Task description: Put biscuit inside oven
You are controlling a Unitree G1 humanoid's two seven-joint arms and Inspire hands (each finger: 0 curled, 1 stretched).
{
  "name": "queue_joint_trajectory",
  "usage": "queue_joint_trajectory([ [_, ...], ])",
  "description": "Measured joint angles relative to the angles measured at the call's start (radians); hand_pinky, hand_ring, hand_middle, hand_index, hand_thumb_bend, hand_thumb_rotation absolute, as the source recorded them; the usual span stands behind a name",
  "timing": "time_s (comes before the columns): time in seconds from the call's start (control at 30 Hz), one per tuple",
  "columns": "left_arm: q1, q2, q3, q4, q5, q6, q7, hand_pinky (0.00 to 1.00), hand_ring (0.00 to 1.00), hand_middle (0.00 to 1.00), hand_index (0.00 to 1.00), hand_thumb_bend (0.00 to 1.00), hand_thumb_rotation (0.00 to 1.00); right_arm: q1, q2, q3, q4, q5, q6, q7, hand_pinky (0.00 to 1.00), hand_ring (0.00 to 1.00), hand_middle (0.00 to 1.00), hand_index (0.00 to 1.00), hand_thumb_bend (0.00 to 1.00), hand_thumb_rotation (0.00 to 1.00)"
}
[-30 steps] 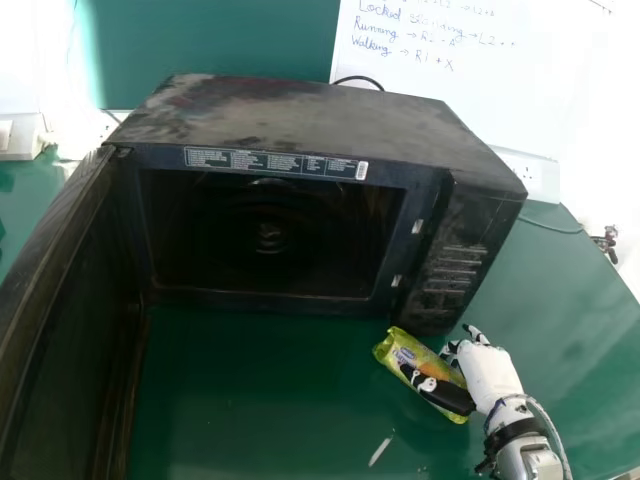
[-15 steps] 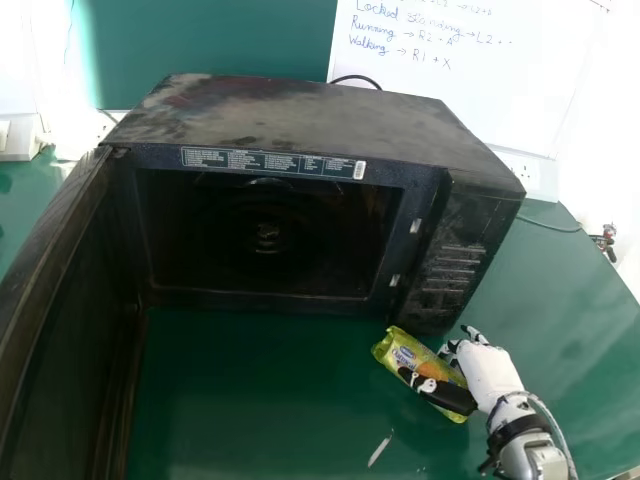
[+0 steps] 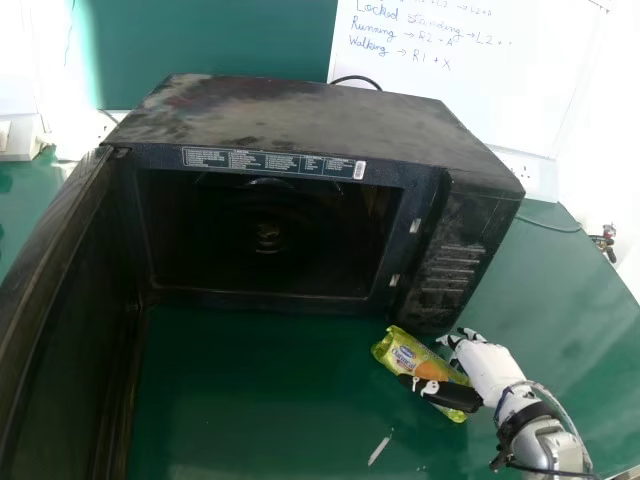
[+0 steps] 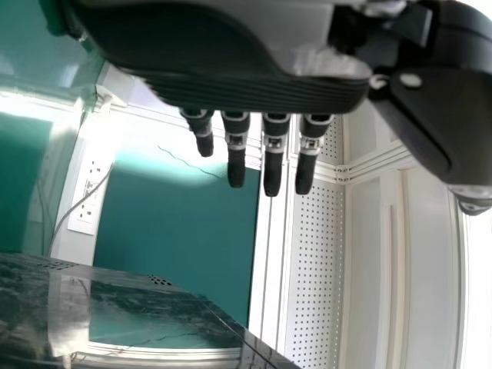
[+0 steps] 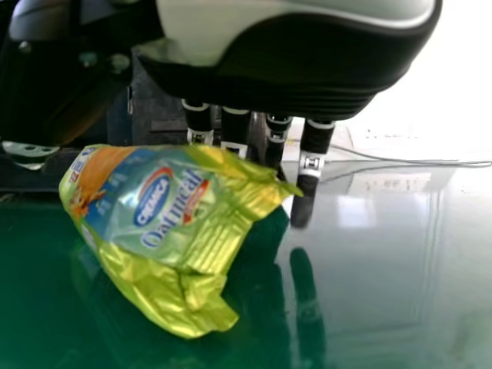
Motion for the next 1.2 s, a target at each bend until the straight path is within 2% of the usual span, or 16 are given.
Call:
queue_joint_trajectory([
  [0.1,0.0,0.0,0.0,0.0,-0.002,0.0,-0.004,0.96,0.92,0.91,0.9,0.95,0.93,-0.003,-0.008,0.003,-0.002,-0.003,-0.001,0.01,0.74,0.87,0.89,0.88,1.0,0.54],
  [0.27,0.0,0.0,0.0,0.0,-0.002,0.0,-0.006,0.96,0.91,0.9,0.89,0.95,0.93,-0.005,-0.01,0.005,-0.01,-0.012,0.005,0.016,0.82,0.97,0.97,0.94,1.0,0.62],
  [0.37,0.0,0.0,0.0,0.0,0.001,0.0,-0.006,0.96,0.91,0.9,0.89,0.95,0.93,-0.007,-0.016,0.006,-0.018,-0.024,0.011,0.03,0.84,0.99,1.0,0.96,1.0,0.67],
  [0.87,-0.002,0.0,0.0,0.001,0.001,0.0,-0.009,0.98,0.92,0.91,0.9,0.95,0.94,-0.005,-0.036,-0.011,-0.043,-0.018,0.007,0.078,0.92,0.98,1.0,0.97,1.0,0.71],
  [1.2,-0.005,0.0,0.0,0.001,0.002,0.0,-0.01,0.97,0.92,0.91,0.89,0.96,0.93,0.011,-0.051,-0.042,-0.062,0.003,-0.009,0.106,0.87,0.96,0.99,0.95,1.0,0.72],
])
